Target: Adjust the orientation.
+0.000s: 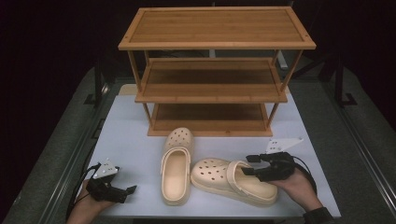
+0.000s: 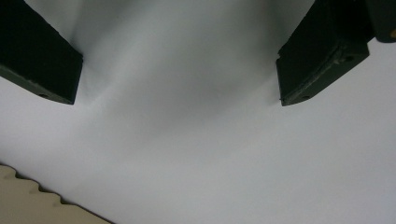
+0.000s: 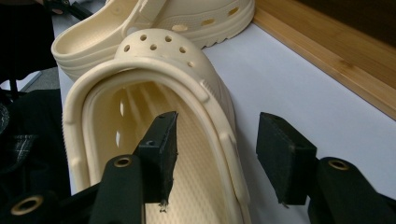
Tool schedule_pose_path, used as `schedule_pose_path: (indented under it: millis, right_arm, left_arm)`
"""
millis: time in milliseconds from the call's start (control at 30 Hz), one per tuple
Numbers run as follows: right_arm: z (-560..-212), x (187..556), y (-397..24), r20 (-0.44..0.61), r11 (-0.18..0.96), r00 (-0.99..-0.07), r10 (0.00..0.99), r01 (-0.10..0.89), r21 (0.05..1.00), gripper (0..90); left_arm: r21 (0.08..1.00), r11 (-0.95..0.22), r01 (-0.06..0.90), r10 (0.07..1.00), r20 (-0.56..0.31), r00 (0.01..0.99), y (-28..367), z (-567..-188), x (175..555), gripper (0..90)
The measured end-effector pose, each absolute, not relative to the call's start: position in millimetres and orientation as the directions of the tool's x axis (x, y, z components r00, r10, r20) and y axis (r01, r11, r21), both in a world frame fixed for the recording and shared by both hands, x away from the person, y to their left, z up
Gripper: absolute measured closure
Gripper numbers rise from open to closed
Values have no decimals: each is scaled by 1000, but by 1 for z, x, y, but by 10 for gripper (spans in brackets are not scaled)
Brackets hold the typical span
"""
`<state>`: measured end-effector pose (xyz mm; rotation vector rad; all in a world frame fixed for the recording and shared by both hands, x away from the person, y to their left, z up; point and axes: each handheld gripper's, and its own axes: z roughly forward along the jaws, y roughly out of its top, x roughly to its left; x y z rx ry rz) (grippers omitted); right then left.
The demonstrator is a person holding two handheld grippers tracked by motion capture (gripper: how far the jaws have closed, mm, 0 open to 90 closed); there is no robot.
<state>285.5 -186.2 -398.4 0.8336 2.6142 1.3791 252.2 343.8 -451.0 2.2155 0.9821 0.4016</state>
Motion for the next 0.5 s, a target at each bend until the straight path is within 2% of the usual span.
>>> schedule_pose_path:
  millis: [200,500]
  right_arm:
    - [-403,294,-172,180,483,-863,472,424,766,501]
    - [-407,299,-164,168,515,-873,457,414,751,641]
  left_arm:
    - [687,-491,536,743,8,669,344,-451,252,0]
    - [687,-491,536,743,9,669,344,-451,252,0]
